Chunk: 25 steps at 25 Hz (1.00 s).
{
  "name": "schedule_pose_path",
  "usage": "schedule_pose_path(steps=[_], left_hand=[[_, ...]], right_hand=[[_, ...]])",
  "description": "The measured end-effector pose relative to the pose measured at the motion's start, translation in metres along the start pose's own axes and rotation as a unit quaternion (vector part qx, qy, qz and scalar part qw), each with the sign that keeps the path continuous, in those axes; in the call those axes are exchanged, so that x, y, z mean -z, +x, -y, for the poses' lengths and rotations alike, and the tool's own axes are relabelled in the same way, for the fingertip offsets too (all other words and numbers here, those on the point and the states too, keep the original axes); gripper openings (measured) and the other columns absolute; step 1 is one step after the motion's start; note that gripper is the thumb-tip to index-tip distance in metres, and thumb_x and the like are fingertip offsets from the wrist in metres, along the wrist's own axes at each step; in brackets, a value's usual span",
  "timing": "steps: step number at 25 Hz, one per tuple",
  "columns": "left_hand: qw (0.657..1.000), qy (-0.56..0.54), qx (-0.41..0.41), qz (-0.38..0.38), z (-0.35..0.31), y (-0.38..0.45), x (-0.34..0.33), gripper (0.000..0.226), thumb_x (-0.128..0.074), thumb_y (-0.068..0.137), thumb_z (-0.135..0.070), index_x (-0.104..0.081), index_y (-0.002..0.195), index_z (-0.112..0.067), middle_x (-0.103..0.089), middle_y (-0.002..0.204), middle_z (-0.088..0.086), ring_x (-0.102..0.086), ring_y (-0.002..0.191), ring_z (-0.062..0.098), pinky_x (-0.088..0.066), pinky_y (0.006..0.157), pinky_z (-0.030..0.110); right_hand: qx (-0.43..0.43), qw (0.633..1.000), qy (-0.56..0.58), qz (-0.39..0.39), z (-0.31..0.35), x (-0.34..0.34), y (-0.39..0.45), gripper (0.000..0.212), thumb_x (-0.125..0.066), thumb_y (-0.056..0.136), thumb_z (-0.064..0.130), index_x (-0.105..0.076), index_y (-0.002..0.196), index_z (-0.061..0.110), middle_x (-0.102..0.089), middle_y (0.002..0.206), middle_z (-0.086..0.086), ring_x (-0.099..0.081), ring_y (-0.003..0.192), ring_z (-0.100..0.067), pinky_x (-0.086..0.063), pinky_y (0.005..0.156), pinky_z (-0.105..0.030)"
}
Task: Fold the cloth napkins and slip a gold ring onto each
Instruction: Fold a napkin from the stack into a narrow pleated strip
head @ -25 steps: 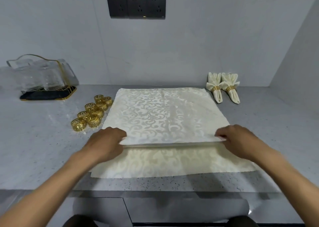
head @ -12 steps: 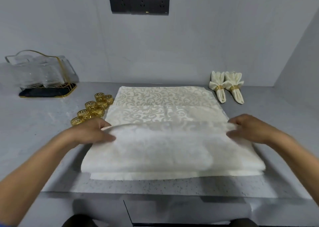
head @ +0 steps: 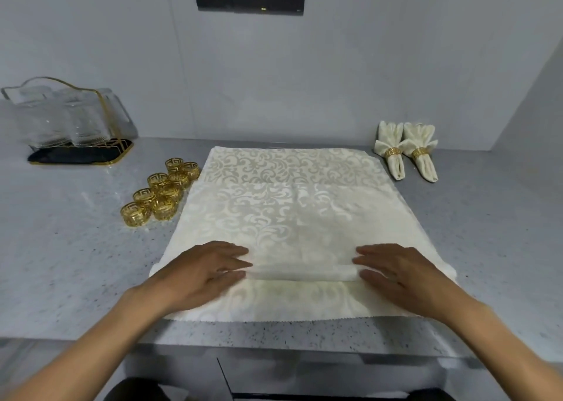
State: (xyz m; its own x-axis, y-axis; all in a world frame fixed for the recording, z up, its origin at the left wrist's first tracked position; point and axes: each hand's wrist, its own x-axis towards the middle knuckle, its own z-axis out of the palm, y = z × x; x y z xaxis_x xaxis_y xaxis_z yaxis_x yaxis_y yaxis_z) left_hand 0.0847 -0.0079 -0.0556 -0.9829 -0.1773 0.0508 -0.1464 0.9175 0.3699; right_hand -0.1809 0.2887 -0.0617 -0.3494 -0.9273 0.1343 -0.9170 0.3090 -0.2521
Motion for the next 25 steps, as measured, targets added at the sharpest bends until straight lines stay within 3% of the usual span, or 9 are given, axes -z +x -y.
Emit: schedule_pose_path(steps=[2,6,9,11,14,17,19,22,25], left_hand=[[0.999,-0.016,0.003,0.041,-0.012,-0.006,0.009,0.068,-0.029,0.082,-0.083,-0.065,0.123,-0.042,-0.049,0.135,-0.031,-0.039,0.125,-0.014,-0.038,0.101,0.009],[0.993,-0.076,0.023,0.085,-0.016,-0.005,0.028,0.058,-0.041,0.08,-0.082,-0.065,0.119,-0.046,-0.057,0.123,-0.035,-0.05,0.116,-0.012,-0.043,0.097,0.014],[0.997,0.053,0.051,0.032,0.018,0.022,0.038,0.056,-0.039,0.083,-0.062,-0.06,0.129,-0.037,-0.059,0.13,-0.019,-0.055,0.12,0.005,-0.048,0.096,0.031],[0.985,0.123,0.095,0.071,0.039,0.039,0.048,0.062,-0.045,0.079,-0.048,-0.049,0.139,-0.034,-0.052,0.139,-0.012,-0.051,0.124,0.013,-0.046,0.098,0.035],[0.974,0.107,0.166,0.113,0.056,0.056,0.059,0.049,-0.063,0.084,-0.044,-0.052,0.131,-0.037,-0.052,0.125,-0.018,-0.053,0.114,0.011,-0.045,0.092,0.027],[0.98,0.057,0.162,0.097,0.068,0.06,0.064,0.018,-0.071,0.082,-0.039,-0.066,0.098,-0.032,-0.064,0.096,-0.013,-0.059,0.089,0.011,-0.047,0.076,0.029],[0.984,-0.006,0.16,0.077,0.075,0.057,0.066,0.007,-0.073,0.082,-0.034,-0.069,0.085,-0.03,-0.067,0.085,-0.009,-0.062,0.082,0.012,-0.049,0.074,0.033],[0.985,-0.079,0.153,0.009,0.082,0.061,0.071,0.01,-0.072,0.087,-0.023,-0.071,0.078,-0.025,-0.069,0.077,-0.008,-0.061,0.071,0.008,-0.044,0.065,0.023],[0.985,-0.048,0.15,-0.068,0.091,0.072,0.071,0.012,-0.071,0.089,-0.016,-0.072,0.08,-0.025,-0.068,0.075,-0.012,-0.058,0.067,-0.001,-0.041,0.06,0.019]], right_hand=[[0.027,1.0,0.01,-0.005,0.003,0.009,-0.009,0.058,-0.028,0.095,0.069,-0.074,0.103,0.034,-0.066,0.12,0.023,-0.061,0.105,0.0,-0.05,0.09,-0.025],[-0.026,0.995,0.074,0.061,0.001,0.026,0.0,0.057,-0.033,0.094,0.068,-0.07,0.089,0.024,-0.07,0.092,0.013,-0.063,0.082,-0.006,-0.05,0.072,-0.032],[-0.065,0.997,0.018,-0.024,-0.011,0.031,0.035,0.022,-0.048,0.099,0.032,-0.066,0.112,0.037,-0.065,0.12,0.018,-0.06,0.107,-0.006,-0.048,0.086,-0.029],[-0.108,0.99,-0.088,0.026,-0.023,0.032,0.058,0.043,-0.048,0.094,0.014,-0.053,0.133,0.031,-0.054,0.139,0.009,-0.051,0.123,-0.018,-0.044,0.096,-0.036],[-0.18,0.962,-0.166,0.118,-0.044,0.035,0.081,0.05,-0.051,0.085,0.026,-0.045,0.134,0.033,-0.054,0.13,0.006,-0.046,0.118,-0.021,-0.038,0.094,-0.037],[-0.226,0.958,-0.149,0.098,-0.063,0.04,0.084,0.036,-0.053,0.082,0.035,-0.059,0.118,0.037,-0.06,0.116,0.011,-0.044,0.107,-0.016,-0.028,0.087,-0.033],[-0.253,0.963,-0.071,0.057,-0.073,0.044,0.079,0.017,-0.057,0.086,0.031,-0.066,0.101,0.034,-0.064,0.109,0.009,-0.051,0.098,-0.016,-0.035,0.087,-0.033],[-0.263,0.962,0.079,-0.002,-0.082,0.049,0.078,0.011,-0.062,0.091,0.025,-0.067,0.084,0.031,-0.068,0.098,0.008,-0.06,0.086,-0.009,-0.046,0.071,-0.028],[-0.266,0.959,0.092,-0.026,-0.089,0.047,0.085,0.015,-0.062,0.093,0.02,-0.068,0.082,0.029,-0.067,0.091,0.01,-0.058,0.081,-0.006,-0.04,0.063,-0.023]])
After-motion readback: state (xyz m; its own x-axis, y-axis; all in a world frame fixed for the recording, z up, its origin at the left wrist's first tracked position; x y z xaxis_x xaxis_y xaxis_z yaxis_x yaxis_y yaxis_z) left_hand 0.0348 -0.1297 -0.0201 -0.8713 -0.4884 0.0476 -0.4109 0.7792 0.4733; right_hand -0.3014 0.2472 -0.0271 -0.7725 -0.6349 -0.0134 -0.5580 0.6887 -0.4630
